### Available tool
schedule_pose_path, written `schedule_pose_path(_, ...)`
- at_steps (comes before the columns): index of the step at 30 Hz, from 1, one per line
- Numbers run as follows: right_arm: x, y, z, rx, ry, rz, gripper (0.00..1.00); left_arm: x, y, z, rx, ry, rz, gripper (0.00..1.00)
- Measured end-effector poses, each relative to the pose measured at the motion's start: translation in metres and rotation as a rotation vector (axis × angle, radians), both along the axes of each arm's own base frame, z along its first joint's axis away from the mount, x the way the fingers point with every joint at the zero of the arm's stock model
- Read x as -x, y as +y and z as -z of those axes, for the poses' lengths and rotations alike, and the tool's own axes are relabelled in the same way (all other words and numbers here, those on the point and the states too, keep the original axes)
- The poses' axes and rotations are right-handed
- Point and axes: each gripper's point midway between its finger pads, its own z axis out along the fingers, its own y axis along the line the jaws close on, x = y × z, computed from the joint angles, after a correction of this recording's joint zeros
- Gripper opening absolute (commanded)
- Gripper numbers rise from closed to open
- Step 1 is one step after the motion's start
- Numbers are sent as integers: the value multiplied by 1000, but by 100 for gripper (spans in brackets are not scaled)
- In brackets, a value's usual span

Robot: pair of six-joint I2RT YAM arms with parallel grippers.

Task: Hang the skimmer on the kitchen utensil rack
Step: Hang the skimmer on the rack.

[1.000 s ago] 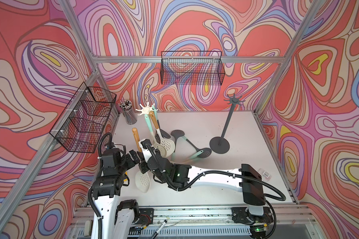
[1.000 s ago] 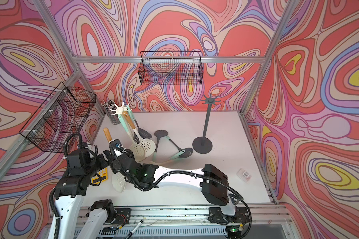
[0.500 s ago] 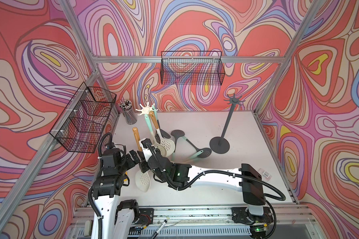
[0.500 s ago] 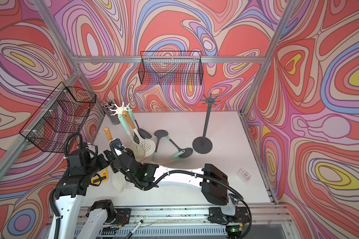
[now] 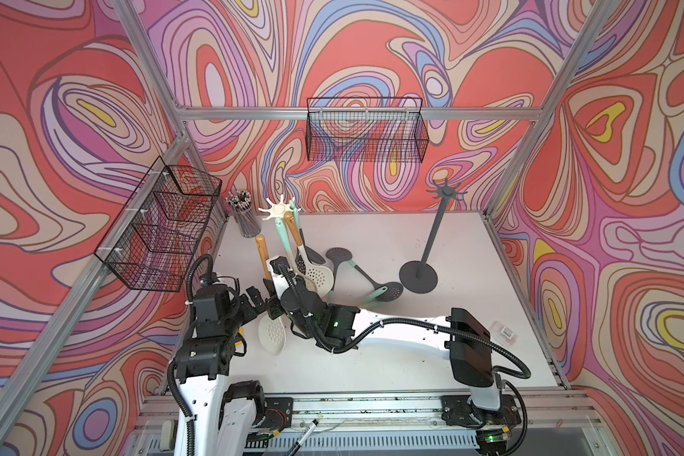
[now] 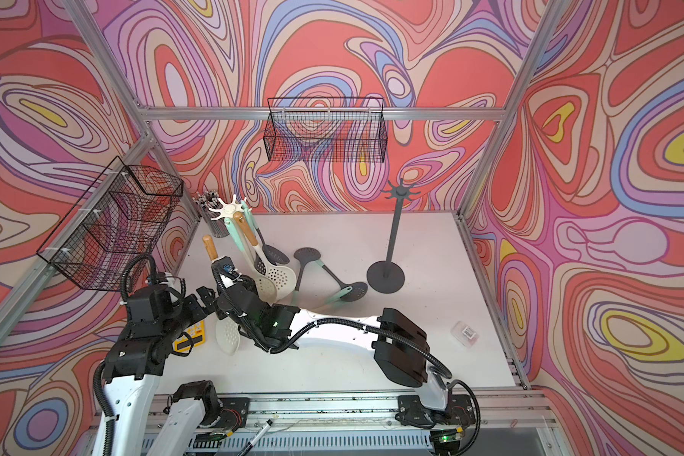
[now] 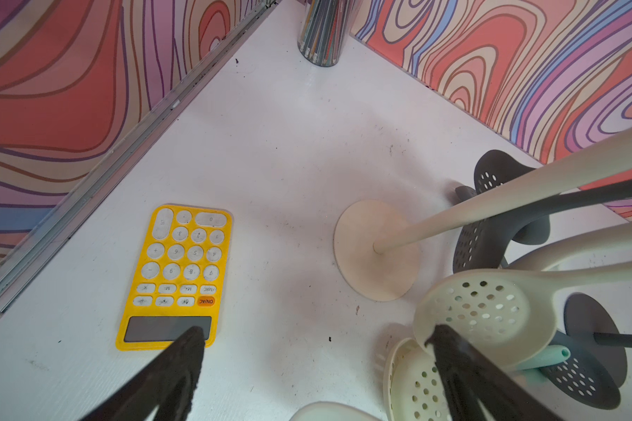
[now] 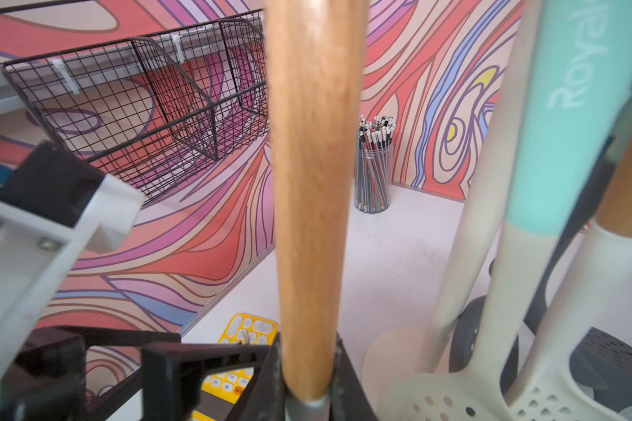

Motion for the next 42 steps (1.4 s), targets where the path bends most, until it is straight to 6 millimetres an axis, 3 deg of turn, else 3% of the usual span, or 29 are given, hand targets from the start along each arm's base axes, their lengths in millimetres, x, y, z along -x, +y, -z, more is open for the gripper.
schedule_pose_path(17,-22,5,-38,-61,-53,45,0,0,-1,0,0,0,6,100)
schedule_pose_path(27,-38,0,-23,-45,-13,76,0,-1,-3,-1,2,-3,14,100)
schedule_pose_path(42,-48,-3,-19,-70,18,93,0,-1,-5,-3,3,-14,22,100)
